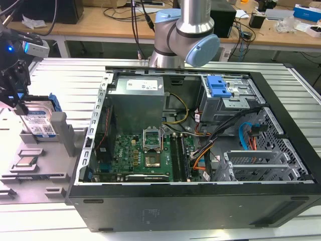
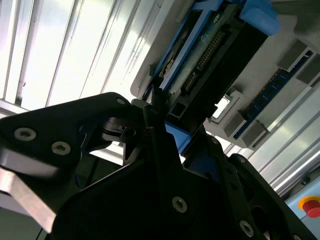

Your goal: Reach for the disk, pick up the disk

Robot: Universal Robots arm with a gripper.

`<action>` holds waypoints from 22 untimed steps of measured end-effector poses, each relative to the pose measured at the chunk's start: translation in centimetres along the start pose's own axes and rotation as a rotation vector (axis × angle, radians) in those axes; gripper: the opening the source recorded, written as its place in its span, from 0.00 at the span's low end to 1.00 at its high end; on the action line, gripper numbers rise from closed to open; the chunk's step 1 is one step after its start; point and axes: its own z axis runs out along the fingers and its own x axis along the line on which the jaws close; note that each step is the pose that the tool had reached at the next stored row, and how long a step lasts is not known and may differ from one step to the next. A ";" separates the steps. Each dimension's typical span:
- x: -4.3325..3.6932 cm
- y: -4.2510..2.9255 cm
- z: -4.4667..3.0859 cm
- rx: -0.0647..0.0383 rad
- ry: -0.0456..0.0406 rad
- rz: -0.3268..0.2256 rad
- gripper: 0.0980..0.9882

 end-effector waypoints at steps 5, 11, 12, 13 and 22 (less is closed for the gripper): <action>-0.01 -0.03 -0.74 0.000 0.0000 0.000 0.30; -0.03 -0.10 -1.74 0.000 0.0000 0.000 0.30; -0.03 -0.11 -1.89 0.000 0.0000 0.000 0.30; -0.03 -0.13 -2.15 0.000 0.0000 0.000 0.30; -0.02 -0.24 -3.70 0.000 -0.0001 0.000 0.30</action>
